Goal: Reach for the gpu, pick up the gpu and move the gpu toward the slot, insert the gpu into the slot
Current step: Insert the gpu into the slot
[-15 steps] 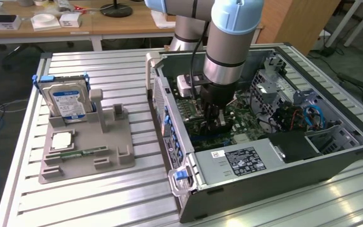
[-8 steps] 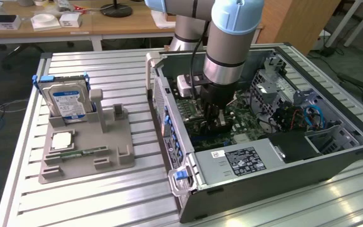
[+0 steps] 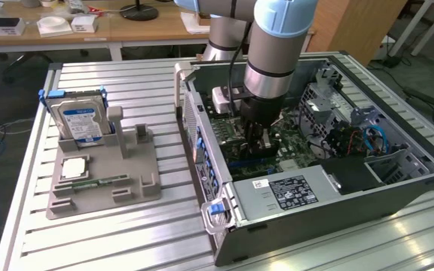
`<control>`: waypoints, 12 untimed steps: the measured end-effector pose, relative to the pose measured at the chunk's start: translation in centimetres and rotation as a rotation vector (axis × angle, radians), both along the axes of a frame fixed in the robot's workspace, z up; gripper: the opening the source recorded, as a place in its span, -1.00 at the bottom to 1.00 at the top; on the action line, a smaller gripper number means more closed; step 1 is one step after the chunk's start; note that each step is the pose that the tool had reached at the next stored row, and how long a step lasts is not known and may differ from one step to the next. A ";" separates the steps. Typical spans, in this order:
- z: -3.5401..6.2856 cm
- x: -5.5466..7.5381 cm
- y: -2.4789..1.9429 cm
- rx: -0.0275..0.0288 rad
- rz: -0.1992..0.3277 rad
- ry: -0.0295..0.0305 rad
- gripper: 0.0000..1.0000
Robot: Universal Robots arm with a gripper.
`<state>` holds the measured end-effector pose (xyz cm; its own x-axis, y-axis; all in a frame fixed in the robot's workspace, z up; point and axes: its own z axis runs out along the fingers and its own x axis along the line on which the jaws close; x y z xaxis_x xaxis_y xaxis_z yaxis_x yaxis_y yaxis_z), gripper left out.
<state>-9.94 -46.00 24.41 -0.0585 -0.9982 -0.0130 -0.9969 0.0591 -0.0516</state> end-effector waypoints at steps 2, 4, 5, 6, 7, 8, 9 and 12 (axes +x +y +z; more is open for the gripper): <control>0.01 0.0 0.00 0.0002 0.000 -0.0001 -0.47; 0.05 0.0 0.00 -0.0001 0.000 0.0001 -0.47; 0.08 0.0 0.00 -0.0002 0.000 0.0001 -0.47; 0.09 0.0 0.00 -0.0001 0.000 0.0002 -0.47; 0.09 0.1 0.00 -0.0001 0.000 0.0004 -0.47; 0.11 0.1 -0.01 -0.0004 0.000 0.0006 -0.47; 0.10 0.2 -0.01 -0.0003 0.000 0.0004 -0.47; 0.07 0.2 0.00 -0.0003 0.004 0.0001 -0.47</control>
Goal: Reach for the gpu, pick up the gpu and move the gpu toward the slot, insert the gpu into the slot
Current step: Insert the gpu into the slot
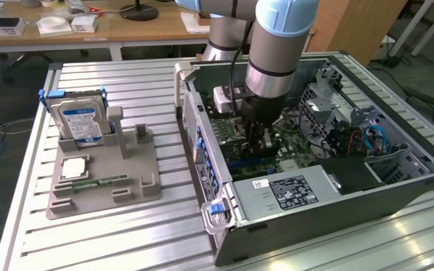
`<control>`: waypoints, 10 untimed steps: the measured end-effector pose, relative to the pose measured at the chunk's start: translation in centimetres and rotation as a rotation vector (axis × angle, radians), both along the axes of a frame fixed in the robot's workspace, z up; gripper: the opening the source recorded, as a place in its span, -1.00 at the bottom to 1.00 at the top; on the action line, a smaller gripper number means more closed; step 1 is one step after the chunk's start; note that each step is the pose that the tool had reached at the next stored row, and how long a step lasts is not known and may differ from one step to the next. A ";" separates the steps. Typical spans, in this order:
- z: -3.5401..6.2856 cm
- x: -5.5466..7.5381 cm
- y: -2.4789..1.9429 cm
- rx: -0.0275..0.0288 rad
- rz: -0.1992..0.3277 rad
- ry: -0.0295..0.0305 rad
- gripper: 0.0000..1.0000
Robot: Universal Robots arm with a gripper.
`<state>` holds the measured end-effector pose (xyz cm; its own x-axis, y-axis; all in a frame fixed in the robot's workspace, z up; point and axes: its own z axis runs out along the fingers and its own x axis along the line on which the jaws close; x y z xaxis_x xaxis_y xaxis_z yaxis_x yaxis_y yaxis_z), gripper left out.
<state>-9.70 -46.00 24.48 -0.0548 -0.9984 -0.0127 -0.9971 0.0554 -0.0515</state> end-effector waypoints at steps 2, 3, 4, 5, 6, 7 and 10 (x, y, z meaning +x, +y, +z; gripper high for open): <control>-0.05 0.0 0.00 0.0002 0.002 -0.0001 -0.47; -0.10 0.0 0.00 0.0002 0.003 0.0000 -0.47; -0.16 0.0 0.00 0.0003 0.005 0.0003 -0.47; -0.21 0.0 0.00 0.0003 0.008 0.0005 -0.47; -0.25 0.0 -0.01 0.0002 0.011 0.0006 -0.47; -0.28 0.0 0.00 0.0002 0.013 0.0006 -0.47; -0.30 0.0 0.00 -0.0001 0.019 0.0007 -0.47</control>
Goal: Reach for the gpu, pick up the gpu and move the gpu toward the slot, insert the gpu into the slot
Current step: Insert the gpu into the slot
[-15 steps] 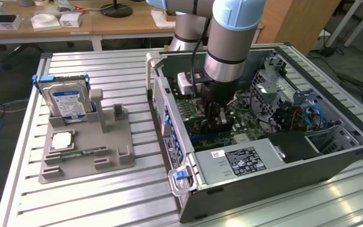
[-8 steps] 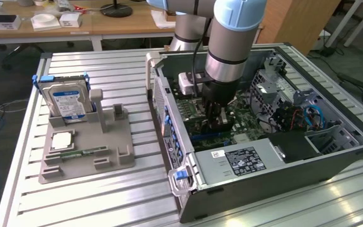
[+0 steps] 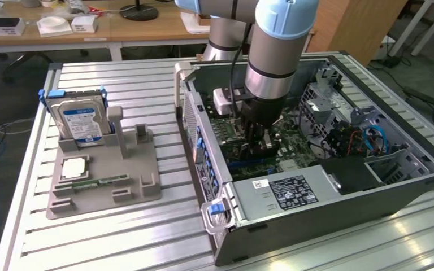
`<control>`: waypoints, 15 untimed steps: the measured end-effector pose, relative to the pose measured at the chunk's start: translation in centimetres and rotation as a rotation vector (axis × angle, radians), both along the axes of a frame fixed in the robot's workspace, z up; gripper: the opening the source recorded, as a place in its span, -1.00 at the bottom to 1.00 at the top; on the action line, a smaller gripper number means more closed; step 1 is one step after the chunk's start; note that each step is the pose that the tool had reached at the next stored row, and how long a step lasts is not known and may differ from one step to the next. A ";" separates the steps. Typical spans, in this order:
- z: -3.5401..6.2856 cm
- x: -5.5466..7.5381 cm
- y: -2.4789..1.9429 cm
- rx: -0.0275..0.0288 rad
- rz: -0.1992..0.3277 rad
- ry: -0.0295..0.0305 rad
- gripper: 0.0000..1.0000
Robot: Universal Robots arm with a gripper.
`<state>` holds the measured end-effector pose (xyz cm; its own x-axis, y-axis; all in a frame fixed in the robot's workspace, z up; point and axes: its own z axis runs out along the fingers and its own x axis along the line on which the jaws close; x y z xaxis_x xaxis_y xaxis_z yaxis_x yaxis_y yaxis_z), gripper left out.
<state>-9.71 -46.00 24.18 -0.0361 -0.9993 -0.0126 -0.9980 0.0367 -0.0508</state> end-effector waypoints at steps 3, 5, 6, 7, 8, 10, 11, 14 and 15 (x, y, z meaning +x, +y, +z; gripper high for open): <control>-0.01 0.0 0.00 0.0002 0.002 -0.0001 -0.47; -0.02 0.0 0.00 0.0003 0.003 -0.0002 -0.47; -0.07 0.0 0.00 0.0003 0.003 -0.0002 -0.47; -0.13 0.0 0.00 -0.0001 0.003 0.0002 -0.47; -0.19 0.0 0.00 -0.0004 0.003 0.0004 -0.47; -0.24 0.0 -0.01 -0.0005 0.003 0.0003 -0.47; -0.27 0.0 -0.01 -0.0003 0.003 0.0002 -0.47; -0.31 0.0 0.00 -0.0001 0.003 0.0001 -0.47; -0.31 0.0 0.00 -0.0001 0.003 0.0000 -0.47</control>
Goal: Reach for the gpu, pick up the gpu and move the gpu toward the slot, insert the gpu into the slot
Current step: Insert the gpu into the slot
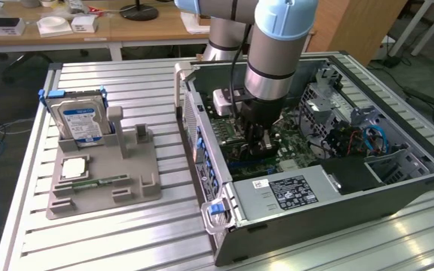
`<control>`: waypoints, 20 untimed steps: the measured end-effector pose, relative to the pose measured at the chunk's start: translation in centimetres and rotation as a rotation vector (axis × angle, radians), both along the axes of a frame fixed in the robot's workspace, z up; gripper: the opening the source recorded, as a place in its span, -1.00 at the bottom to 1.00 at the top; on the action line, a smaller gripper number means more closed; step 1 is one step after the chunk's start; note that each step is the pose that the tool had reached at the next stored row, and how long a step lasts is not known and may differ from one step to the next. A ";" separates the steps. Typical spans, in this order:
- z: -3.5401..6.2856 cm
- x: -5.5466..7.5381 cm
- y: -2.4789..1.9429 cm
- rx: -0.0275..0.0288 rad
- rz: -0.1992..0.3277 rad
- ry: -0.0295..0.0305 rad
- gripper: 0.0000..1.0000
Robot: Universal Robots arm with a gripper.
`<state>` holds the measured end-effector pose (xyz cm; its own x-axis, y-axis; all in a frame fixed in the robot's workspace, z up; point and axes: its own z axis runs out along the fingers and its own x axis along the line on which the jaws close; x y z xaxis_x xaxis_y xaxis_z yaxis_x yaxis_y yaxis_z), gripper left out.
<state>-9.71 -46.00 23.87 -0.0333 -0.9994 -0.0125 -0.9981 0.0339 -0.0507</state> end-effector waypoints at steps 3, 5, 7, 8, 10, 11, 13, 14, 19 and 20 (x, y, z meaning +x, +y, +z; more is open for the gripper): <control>0.02 0.0 0.00 0.0005 0.000 -0.0003 -0.47; 0.06 -0.1 0.01 0.0011 0.000 -0.0010 -0.47; 0.13 -0.1 0.01 0.0009 0.000 -0.0006 -0.47; 0.19 -0.1 0.01 0.0008 0.000 -0.0005 -0.47; 0.27 -0.1 0.01 0.0007 0.000 -0.0005 -0.47; 0.34 -0.1 0.01 0.0003 0.000 -0.0002 -0.47; 0.34 -0.1 0.01 0.0006 0.000 -0.0004 -0.47; 0.34 -0.2 0.00 0.0005 0.000 -0.0005 -0.47; 0.28 -0.2 0.00 0.0001 0.000 -0.0007 -0.47; 0.27 -0.2 0.00 0.0003 0.000 -0.0007 -0.47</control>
